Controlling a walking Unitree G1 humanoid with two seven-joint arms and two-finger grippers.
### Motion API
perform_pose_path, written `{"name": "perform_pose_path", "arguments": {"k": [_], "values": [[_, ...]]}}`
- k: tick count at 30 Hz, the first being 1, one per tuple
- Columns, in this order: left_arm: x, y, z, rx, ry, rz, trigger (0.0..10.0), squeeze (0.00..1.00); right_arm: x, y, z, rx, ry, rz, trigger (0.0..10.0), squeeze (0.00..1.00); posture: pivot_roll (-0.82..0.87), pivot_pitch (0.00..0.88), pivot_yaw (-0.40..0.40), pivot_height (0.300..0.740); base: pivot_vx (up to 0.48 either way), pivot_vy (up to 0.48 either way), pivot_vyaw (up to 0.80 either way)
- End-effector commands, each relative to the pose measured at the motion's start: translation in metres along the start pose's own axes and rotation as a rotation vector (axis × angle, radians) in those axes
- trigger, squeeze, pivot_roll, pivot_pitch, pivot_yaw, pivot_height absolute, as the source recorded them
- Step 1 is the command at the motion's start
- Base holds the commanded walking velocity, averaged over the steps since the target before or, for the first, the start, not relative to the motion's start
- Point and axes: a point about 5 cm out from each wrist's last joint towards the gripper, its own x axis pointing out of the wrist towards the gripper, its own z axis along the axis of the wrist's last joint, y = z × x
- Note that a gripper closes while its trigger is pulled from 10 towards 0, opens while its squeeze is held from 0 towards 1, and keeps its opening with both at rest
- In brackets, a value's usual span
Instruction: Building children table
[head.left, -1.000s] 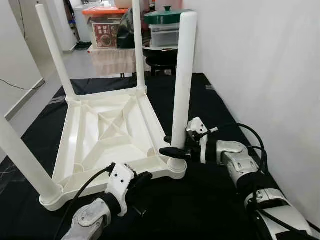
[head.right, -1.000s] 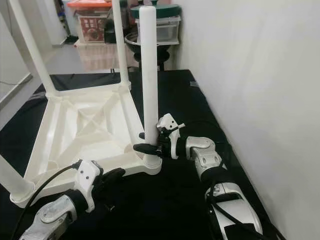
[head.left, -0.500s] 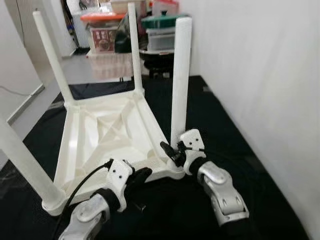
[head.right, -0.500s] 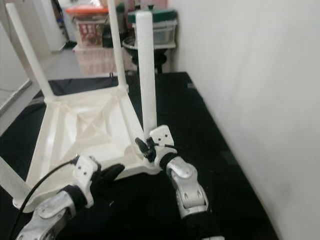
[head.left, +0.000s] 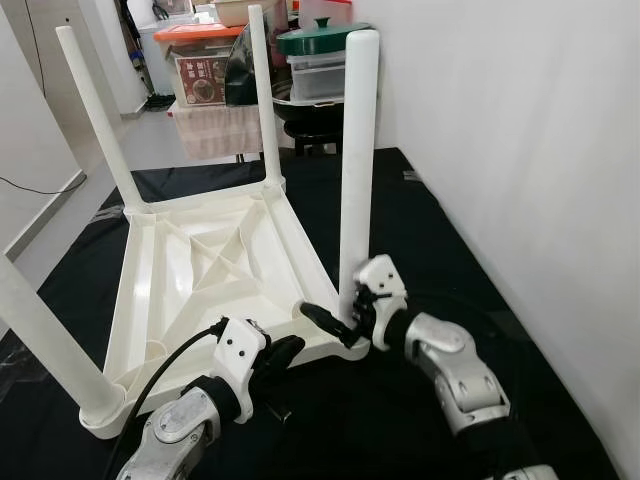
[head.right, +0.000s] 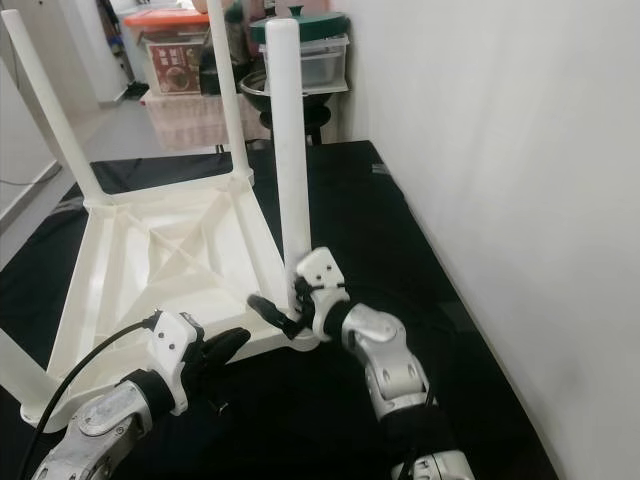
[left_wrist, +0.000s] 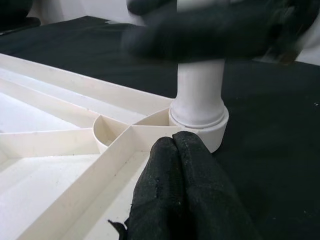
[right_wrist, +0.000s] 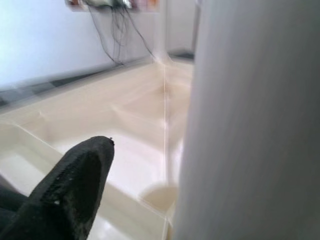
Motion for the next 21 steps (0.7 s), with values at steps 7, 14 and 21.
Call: {"name": "perform_pose_path", "arguments": {"k": [7,14,21], "values": [[-0.003,-0.015,0.005,0.018,-0.008,-0.118,10.0,0.0,-0.002,-0.023,0.014,-0.117,0.07,0.388,10.0,0.0,-0.03,0.018,-0.006,0.74,0.0,0.0,0.0],[-0.006,-0.029,0.007,-0.035,-0.019,-0.227,10.0,0.0,0.006,-0.037,0.016,-0.061,0.111,0.425,0.0,0.0,-0.03,0.026,-0.015,0.74,0.0,0.0,0.0],[-0.007,-0.029,0.005,-0.042,-0.013,-0.211,10.0,0.0,0.004,-0.037,0.01,-0.027,0.126,0.438,0.0,0.0,-0.02,0.031,-0.014,0.74,0.0,0.0,0.0]]}}
